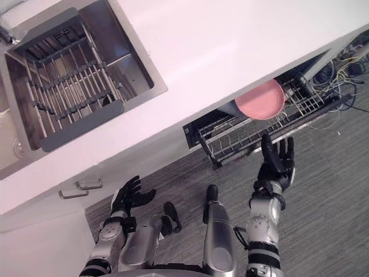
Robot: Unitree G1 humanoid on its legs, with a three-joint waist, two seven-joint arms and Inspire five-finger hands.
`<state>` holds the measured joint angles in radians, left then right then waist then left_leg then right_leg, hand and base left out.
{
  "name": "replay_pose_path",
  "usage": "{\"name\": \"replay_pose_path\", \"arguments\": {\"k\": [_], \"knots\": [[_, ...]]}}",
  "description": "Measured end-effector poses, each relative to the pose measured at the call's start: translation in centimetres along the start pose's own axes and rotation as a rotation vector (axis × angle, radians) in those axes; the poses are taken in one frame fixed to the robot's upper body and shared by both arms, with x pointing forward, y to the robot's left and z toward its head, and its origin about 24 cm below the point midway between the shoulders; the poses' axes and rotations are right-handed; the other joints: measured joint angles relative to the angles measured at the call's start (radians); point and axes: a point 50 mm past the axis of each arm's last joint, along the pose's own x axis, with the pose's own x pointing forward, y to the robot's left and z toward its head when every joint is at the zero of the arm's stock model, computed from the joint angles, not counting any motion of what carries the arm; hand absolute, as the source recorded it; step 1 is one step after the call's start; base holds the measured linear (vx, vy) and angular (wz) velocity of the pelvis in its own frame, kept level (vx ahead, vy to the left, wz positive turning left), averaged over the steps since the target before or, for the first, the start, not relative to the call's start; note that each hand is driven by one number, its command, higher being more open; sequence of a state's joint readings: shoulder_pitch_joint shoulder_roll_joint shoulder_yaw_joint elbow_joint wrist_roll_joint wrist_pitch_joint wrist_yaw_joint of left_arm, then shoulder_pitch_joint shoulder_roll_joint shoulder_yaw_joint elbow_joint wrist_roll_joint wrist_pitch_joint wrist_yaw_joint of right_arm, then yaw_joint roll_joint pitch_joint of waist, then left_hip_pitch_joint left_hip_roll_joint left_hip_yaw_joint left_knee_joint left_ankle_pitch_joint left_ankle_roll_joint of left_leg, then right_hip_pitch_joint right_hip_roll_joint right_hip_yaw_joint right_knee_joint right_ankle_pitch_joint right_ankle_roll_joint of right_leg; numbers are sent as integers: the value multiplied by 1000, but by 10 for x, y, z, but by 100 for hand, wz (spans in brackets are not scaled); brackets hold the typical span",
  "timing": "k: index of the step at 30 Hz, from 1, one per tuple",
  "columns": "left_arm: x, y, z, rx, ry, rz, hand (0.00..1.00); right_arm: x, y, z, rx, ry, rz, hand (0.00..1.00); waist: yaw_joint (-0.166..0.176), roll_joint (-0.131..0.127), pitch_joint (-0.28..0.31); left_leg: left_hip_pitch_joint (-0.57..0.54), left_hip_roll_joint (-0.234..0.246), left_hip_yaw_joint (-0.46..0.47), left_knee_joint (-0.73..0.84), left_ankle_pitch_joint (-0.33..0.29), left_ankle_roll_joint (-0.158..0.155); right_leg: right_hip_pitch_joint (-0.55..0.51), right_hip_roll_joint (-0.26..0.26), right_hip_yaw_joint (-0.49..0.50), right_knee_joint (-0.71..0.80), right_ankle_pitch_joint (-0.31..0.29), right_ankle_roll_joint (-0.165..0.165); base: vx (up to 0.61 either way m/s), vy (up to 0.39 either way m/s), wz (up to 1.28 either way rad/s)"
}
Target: Walk over to the sink, pick up the cup, carry it to the dishwasher, place the cup inside the dishwasher, then close the dishwasher door
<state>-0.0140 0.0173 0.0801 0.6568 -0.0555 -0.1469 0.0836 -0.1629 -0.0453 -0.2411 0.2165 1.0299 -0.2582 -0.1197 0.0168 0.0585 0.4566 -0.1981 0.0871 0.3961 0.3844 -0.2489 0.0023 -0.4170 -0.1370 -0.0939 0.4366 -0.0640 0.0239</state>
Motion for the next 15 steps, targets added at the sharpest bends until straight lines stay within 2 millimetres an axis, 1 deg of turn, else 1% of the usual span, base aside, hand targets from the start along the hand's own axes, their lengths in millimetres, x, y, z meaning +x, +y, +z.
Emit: {"name": "replay_pose_path", "arguments": {"k": [1,2,4,5,7,11,13,15], "knots": [[0,-1,0,-1,0,-2,90,2,6,-3,25,10,14,90,2,3,1,0,0,-3,0,1,0,1,-1,-3,1,-1,-1,-9,-44,11],[0,-3,1,-2,-3,-9,90,4,15,-8,67,25,37,90,11,12,5,1,0,-8,-2,5,-2,2,-2,-7,2,-2,-1,-10,-50,13],[0,-6,4,0,-17,-19,90,9,28,-14,95,46,71,90,23,24,11,-2,-4,-24,-10,17,-2,6,-7,-23,3,-3,-3,-12,-59,21],[0,-6,4,4,-18,-20,90,10,31,-17,106,56,77,90,25,25,11,-2,-5,-28,-14,20,-3,7,-8,-27,3,-4,-5,-7,-57,24],[-1,-6,3,15,-17,-21,90,15,39,-28,111,96,103,90,30,25,10,0,-4,-43,-19,27,-6,16,-10,-42,3,-8,-10,-2,-53,18],[-2,-8,1,22,-13,-32,90,16,43,-31,104,113,154,90,32,26,10,2,-6,-62,-21,33,-8,30,-16,-62,3,-12,-12,-2,-33,17],[-2,-10,1,28,-12,-41,90,15,37,-29,35,114,158,90,22,26,9,11,-11,-81,-25,36,-8,49,-24,-78,2,-16,-12,-9,-16,22],[-3,-11,0,29,-11,-44,90,14,33,-27,-32,115,170,90,22,25,7,18,-13,-83,-31,37,-9,56,-25,-80,0,-17,-12,-24,-9,10]]}}
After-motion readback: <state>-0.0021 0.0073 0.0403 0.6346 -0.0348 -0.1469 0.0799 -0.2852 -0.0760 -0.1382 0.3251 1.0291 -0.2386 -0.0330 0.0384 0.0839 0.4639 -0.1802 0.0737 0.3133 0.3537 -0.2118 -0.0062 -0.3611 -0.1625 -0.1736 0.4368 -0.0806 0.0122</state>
